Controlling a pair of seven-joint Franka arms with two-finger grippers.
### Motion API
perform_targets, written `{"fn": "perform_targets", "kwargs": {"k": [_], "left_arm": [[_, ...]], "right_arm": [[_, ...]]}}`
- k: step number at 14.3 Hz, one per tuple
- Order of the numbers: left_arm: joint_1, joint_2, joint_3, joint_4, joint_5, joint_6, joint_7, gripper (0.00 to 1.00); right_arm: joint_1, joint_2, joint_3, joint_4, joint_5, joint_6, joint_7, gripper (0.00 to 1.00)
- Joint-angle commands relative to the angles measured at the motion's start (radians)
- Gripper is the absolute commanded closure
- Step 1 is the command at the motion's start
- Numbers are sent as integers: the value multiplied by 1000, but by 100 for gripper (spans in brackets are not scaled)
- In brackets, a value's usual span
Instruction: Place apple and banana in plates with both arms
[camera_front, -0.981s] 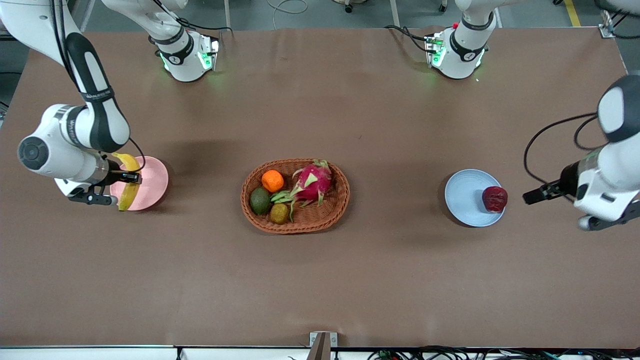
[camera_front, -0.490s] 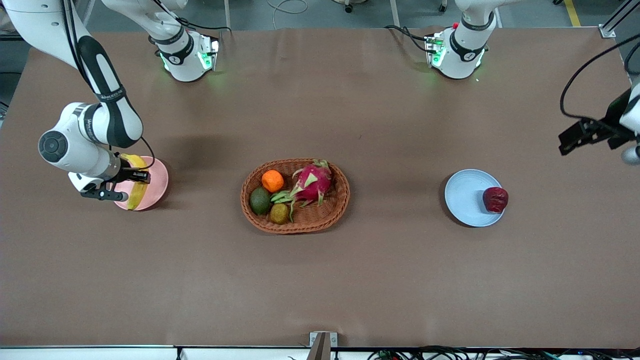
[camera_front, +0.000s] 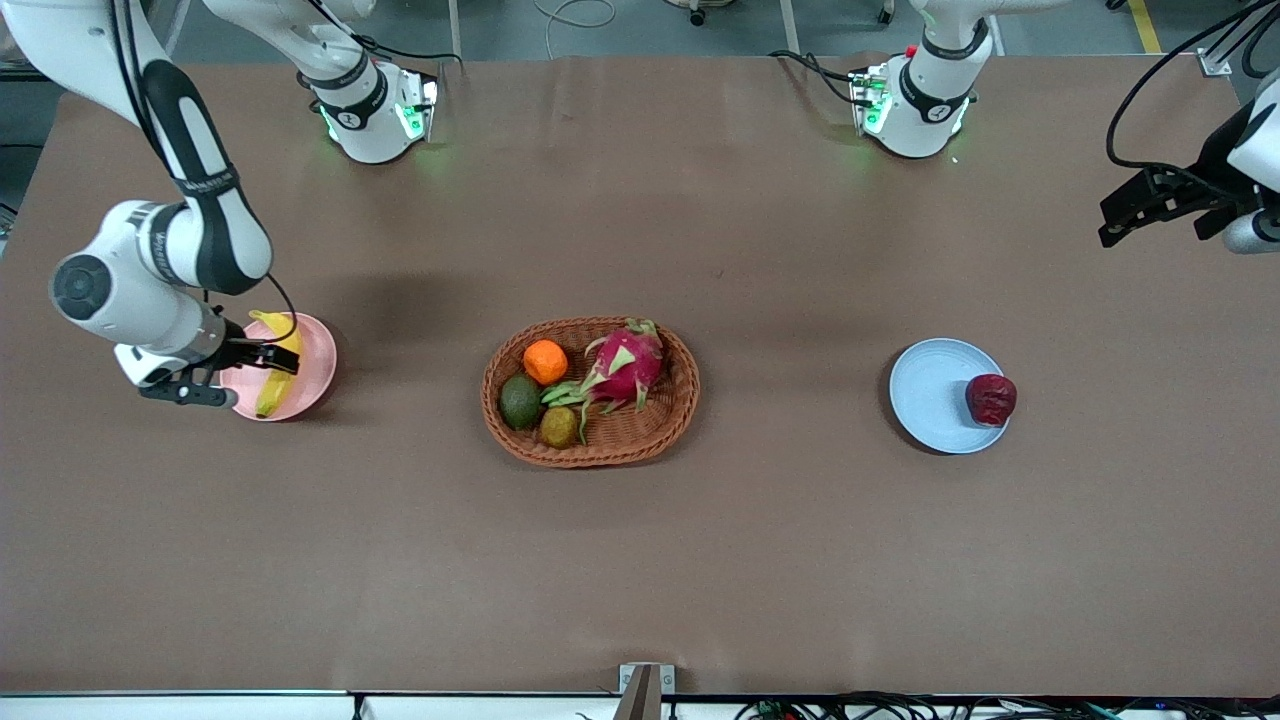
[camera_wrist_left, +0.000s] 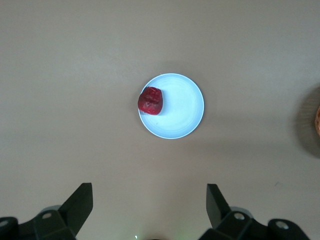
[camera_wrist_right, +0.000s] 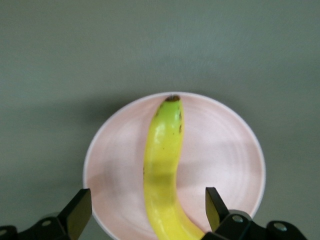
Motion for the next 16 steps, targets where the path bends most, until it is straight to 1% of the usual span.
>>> {"fn": "perform_targets", "kwargs": {"k": [1,3,5,7,12,14,16], "left_arm": [[-14,-18,4,-15,-15,-8,13,0],[-14,-15,-13,-15,-15,-8,2,0],[-14,-12,-19,-15,-15,-6,-1,0],[-14,-11,-35,-15,-15,-3,-1,0],[-13,-14,-36,-24,-35,6,1,0],[-13,-15,-38,-24,-38,6,-2,0],[-13,-20,-38,-26,-38,6,-4,0]], "right_arm": [[-21,-71,9,170,-13,-219,19,0],[-21,-64,9,357,-15,-389,23,0],[-21,-62,10,490,-15,-526,28,0],[-21,-62,10,550,-18,-549,29,0],[-21,-62,10,682,-16,-598,9,0],[-20,-62,13,711,-12,-615,6,0],[-17,-70,18,716,-7,-661,18,0]]}}
